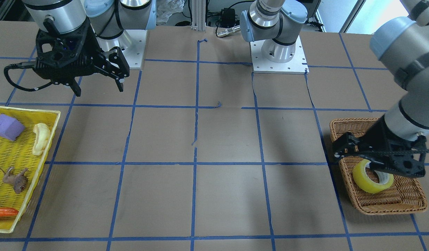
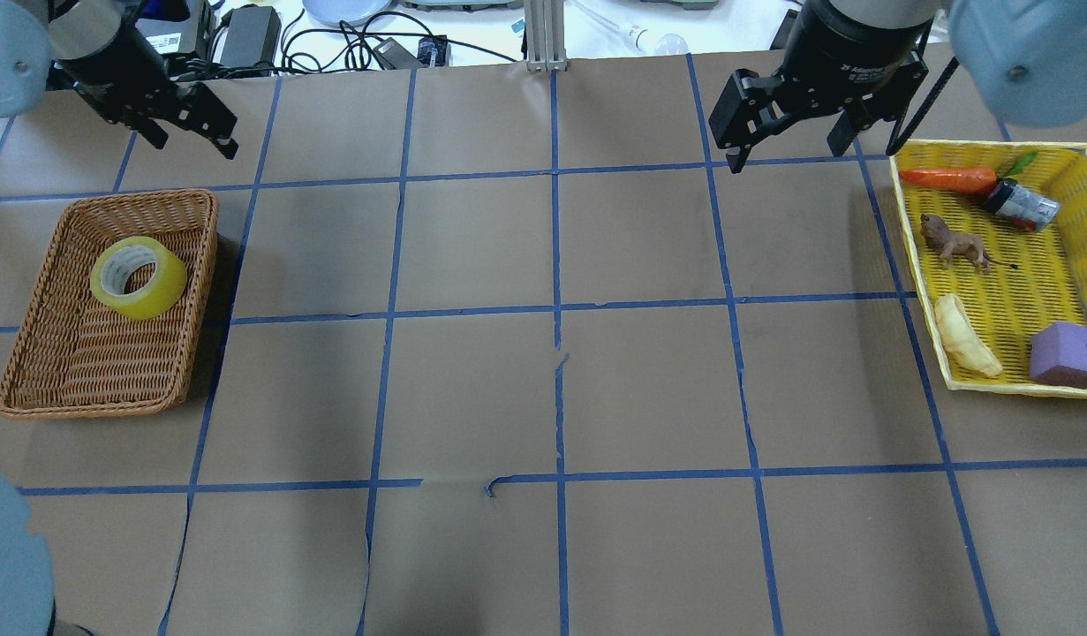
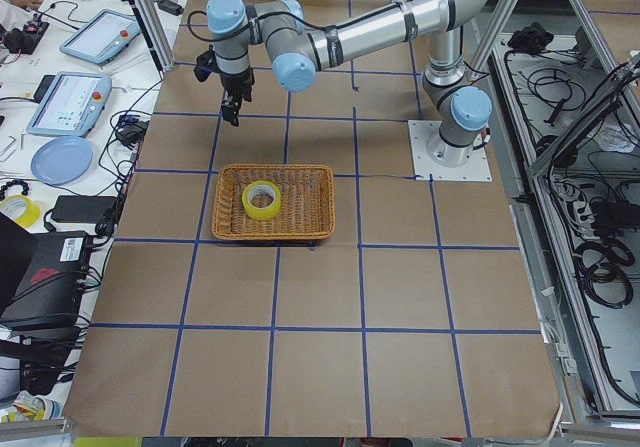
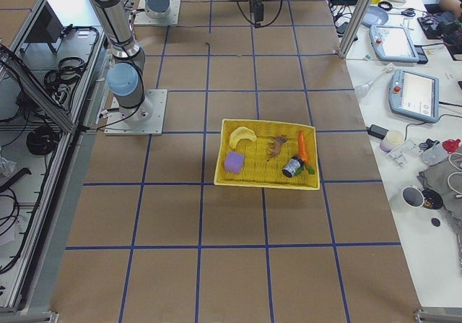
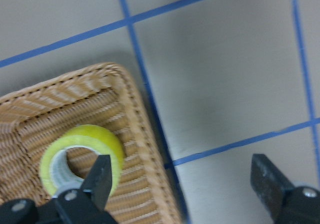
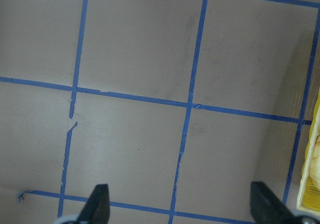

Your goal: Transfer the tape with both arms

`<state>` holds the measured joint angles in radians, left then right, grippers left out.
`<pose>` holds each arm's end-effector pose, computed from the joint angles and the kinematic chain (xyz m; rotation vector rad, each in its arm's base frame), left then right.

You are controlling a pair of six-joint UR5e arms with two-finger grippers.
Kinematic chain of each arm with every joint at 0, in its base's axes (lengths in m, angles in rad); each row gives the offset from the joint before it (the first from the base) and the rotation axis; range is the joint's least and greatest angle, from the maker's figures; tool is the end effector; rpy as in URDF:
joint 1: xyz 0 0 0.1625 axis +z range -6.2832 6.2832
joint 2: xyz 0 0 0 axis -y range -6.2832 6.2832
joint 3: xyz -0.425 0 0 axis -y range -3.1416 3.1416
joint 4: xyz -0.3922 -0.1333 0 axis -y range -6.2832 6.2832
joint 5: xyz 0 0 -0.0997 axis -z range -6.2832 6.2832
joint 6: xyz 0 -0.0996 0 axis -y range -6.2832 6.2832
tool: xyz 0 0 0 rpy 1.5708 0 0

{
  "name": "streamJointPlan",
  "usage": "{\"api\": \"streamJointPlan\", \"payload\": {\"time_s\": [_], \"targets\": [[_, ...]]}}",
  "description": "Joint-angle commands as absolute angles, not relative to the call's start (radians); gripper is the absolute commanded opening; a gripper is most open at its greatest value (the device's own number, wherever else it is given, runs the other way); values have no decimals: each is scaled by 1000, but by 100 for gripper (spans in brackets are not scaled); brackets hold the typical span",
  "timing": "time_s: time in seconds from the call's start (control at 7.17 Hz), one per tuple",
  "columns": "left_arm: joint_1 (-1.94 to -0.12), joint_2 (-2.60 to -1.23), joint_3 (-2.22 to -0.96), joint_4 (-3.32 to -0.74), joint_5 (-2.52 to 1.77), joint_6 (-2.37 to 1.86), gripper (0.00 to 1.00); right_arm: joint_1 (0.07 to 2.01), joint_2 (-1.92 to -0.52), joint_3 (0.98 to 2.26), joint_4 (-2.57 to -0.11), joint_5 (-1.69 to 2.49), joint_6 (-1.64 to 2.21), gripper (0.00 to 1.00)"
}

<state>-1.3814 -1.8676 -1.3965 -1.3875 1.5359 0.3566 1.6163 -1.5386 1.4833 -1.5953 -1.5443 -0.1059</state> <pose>-0.0178 -0.6338 0.4277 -0.2624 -3.1115 0.1061 0.1591 -0.5059 0.5177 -0.2372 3.1060 -0.1256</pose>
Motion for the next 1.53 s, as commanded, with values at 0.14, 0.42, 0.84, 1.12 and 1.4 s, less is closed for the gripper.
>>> {"api": "streamJointPlan", "payload": {"time_s": [0.14,0.42,0.84,1.12,1.4], "targets": [[-1557,-1723,-1428,-1543,1543,85,100,1617,-1539,1483,-1595,-1545,-106,100],[-1557,-1620,-1440,-1611,1543,84,100,1617,-1539,1483,-1594,-1546,-106,100],[-1557,-1552,-1514,-1573,1543,94,100,1617,-1539,1483,-1594,-1546,-106,100],[-1557,-1554,-1529,-1529,1545,95,100,1617,-1539,1483,-1594,-1545,-106,100],[-1557,-1548,-1529,-1535,1546,95,100,1617,-1539,1483,-1594,-1546,-106,100]]}}
